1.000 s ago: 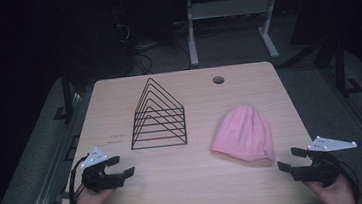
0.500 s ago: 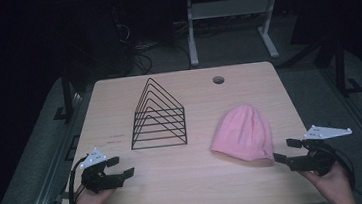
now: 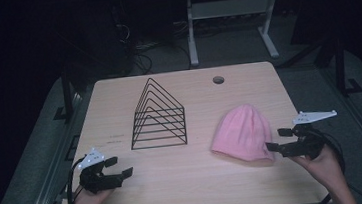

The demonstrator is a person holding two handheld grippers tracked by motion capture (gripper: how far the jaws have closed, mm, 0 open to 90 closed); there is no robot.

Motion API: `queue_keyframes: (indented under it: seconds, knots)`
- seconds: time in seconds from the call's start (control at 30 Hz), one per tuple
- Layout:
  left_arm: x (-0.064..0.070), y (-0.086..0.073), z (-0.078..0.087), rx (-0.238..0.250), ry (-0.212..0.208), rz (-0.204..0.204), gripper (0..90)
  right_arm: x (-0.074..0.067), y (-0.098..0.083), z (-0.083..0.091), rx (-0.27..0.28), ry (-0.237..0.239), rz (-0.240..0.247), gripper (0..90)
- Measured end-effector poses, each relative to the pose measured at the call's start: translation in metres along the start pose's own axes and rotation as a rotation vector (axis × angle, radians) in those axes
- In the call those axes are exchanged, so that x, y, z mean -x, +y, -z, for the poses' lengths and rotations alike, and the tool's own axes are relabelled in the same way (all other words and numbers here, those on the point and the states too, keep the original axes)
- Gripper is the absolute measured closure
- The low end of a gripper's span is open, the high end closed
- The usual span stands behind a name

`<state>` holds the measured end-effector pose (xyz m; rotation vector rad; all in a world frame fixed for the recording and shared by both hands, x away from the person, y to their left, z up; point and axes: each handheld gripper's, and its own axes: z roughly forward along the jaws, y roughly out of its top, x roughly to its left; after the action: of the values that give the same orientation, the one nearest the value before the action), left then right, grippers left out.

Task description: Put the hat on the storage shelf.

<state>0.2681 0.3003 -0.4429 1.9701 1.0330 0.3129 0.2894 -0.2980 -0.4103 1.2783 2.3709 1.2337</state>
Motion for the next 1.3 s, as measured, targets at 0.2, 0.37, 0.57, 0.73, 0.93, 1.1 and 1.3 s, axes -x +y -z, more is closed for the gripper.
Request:
queue_keyframes:
  seconds: [0.2, 0.37, 0.57, 0.73, 0.93, 1.1, 1.3]
  knots:
    - [-0.001, 0.0, 0.001, 0.006, -0.001, 0.001, 19.9, 0.005, 0.012, -0.006, -0.029, 0.012, -0.002, 19.7]
    - [-0.003, 0.0, 0.001, 0.01, 0.001, 0.009, 19.7, 0.013, 0.023, -0.014, -0.042, 0.018, -0.006, 19.8]
    - [-0.005, -0.001, 0.002, 0.012, 0.001, 0.018, 19.7, 0.026, 0.038, -0.022, -0.069, 0.031, -0.034, 20.0]
    - [-0.005, 0.0, 0.002, 0.005, 0.0, 0.004, 19.6, 0.032, 0.047, -0.026, -0.083, 0.01, -0.017, 20.2]
    - [-0.005, 0.0, 0.002, 0.008, -0.001, 0.007, 19.7, 0.033, 0.057, -0.041, -0.155, -0.003, 0.005, 20.3]
    - [-0.006, 0.0, 0.002, 0.006, -0.001, 0.009, 19.6, 0.035, 0.066, -0.053, -0.177, -0.001, 0.018, 20.5]
    - [-0.008, -0.001, 0.003, 0.008, 0.002, 0.012, 19.7, 0.041, 0.076, -0.062, -0.185, -0.001, 0.016, 20.6]
